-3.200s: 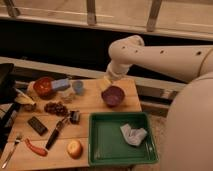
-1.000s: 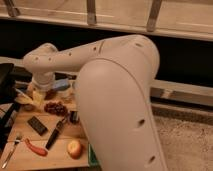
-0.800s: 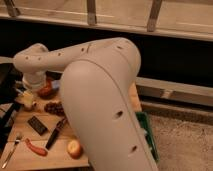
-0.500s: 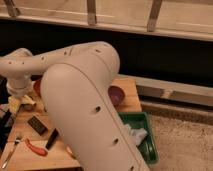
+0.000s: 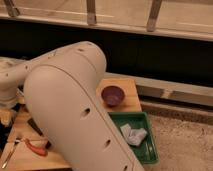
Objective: Wipe red bowl with eraser
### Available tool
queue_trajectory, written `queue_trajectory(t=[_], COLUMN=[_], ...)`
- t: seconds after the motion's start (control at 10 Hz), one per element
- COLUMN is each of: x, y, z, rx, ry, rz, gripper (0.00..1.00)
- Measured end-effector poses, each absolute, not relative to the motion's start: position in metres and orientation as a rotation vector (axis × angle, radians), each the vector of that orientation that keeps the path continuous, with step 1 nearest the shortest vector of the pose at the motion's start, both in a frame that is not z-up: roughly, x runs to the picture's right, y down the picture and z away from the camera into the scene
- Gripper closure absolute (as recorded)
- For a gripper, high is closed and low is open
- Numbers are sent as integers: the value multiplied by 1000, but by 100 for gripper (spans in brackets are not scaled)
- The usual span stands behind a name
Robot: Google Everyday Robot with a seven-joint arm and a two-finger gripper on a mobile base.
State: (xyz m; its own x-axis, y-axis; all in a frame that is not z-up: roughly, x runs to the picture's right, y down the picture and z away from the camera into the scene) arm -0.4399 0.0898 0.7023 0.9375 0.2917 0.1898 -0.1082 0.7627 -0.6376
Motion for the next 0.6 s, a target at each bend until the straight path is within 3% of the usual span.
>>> queue_trajectory(t=[0.4, 0.6], x=[-431, -418], y=[94, 116], z=[709, 726], rx=[-689, -742], ry=[-290, -244], rz=[314, 530], gripper=[21, 21])
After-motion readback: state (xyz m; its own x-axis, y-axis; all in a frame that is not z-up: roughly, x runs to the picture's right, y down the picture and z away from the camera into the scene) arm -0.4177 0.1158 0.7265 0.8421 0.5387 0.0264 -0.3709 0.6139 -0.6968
